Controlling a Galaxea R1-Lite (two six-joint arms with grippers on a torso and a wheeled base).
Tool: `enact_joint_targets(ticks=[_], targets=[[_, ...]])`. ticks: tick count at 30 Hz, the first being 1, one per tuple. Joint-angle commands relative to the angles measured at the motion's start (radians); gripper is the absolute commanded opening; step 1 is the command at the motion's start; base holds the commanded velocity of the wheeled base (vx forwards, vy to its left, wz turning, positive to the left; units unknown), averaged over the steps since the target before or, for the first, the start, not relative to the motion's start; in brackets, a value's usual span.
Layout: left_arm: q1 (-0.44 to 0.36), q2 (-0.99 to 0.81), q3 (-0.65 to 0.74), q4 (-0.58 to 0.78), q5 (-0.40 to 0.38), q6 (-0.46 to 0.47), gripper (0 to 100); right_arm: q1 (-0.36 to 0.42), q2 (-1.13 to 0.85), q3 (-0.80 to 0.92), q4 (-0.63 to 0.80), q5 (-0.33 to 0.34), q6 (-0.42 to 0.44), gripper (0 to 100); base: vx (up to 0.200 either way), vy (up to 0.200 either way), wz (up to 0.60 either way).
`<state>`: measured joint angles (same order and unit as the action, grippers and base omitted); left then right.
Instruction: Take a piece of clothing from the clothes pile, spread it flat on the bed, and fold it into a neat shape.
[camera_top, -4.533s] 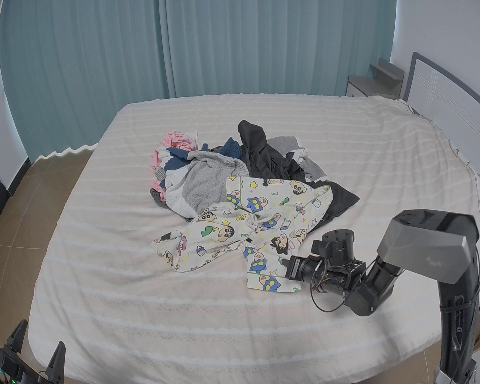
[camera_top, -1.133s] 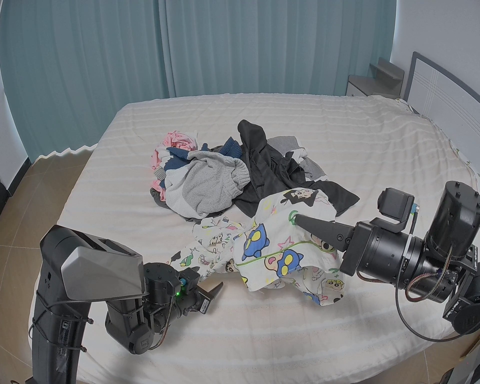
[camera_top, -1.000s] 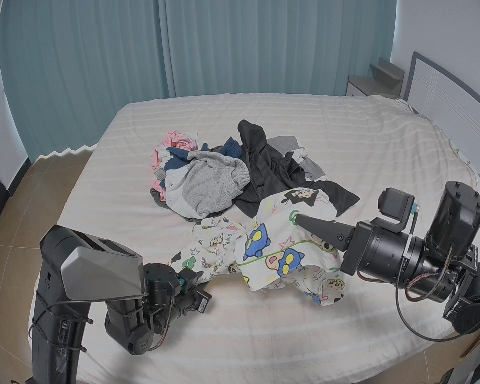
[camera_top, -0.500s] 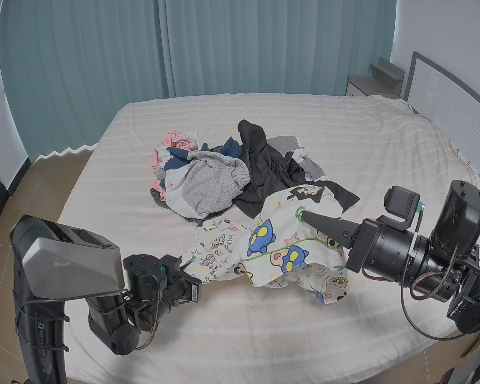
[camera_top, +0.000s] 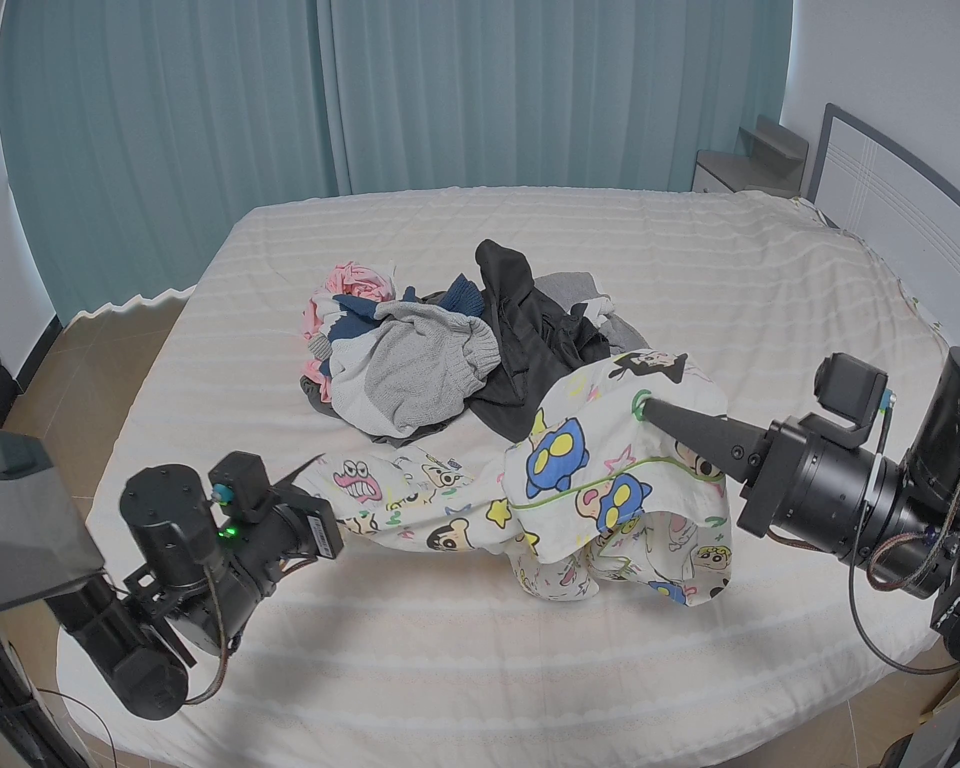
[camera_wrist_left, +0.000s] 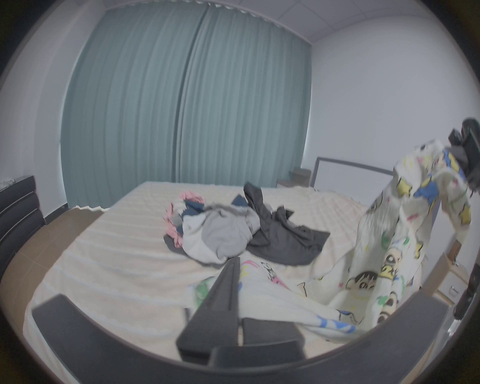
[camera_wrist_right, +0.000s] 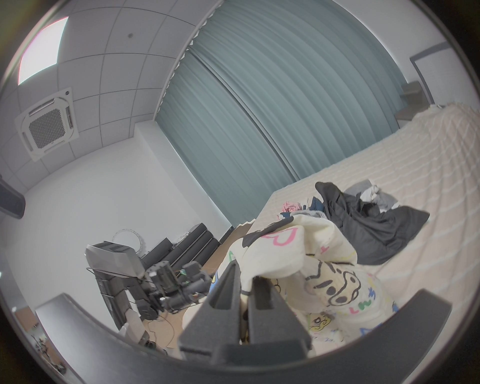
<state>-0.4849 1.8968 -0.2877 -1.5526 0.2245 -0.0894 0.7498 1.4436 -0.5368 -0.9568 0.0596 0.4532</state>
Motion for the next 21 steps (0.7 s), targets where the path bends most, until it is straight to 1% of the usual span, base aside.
enact_joint_targets(ticks=[1, 4, 7, 11, 12, 16, 19, 21], targets=[[-0.001, -0.232, 0.05, -0.018, 0.049, -0.004, 0, 0.0, -0.049, 0.003, 0.006, -0.027, -0.08, 0, 0.0, 0.0, 0.0], [-0.001, -0.282, 0.085, -0.018, 0.064, -0.003, 0, 0.002, -0.051, 0.0, 0.0, -0.04, -0.168, 0, 0.0, 0.0, 0.0], [0.005, -0.352, 0.096, -0.018, 0.078, -0.003, 0, 0.002, -0.068, -0.02, -0.002, -0.043, -0.211, 0, 0.0, 0.0, 0.0], [0.005, -0.446, 0.111, -0.018, 0.122, 0.008, 0, 0.003, -0.085, -0.043, 0.0, -0.043, -0.212, 0, 0.0, 0.0, 0.0], [-0.001, -0.484, 0.137, -0.018, 0.124, 0.011, 0, 0.003, -0.097, -0.045, 0.004, -0.041, -0.212, 0, 0.0, 0.0, 0.0], [-0.001, -0.516, 0.174, -0.018, 0.131, 0.057, 0, 0.01, -0.103, -0.045, 0.006, -0.041, -0.212, 0, 0.0, 0.0, 0.0], [-0.001, -0.532, 0.186, -0.018, 0.151, 0.069, 0, 0.01, -0.103, -0.046, 0.004, -0.04, -0.212, 0, 0.0, 0.0, 0.0], [-0.001, -0.55, 0.193, -0.018, 0.151, 0.071, 0, 0.01, -0.103, -0.054, 0.006, -0.04, -0.212, 0, 0.0, 0.0, 0.0]])
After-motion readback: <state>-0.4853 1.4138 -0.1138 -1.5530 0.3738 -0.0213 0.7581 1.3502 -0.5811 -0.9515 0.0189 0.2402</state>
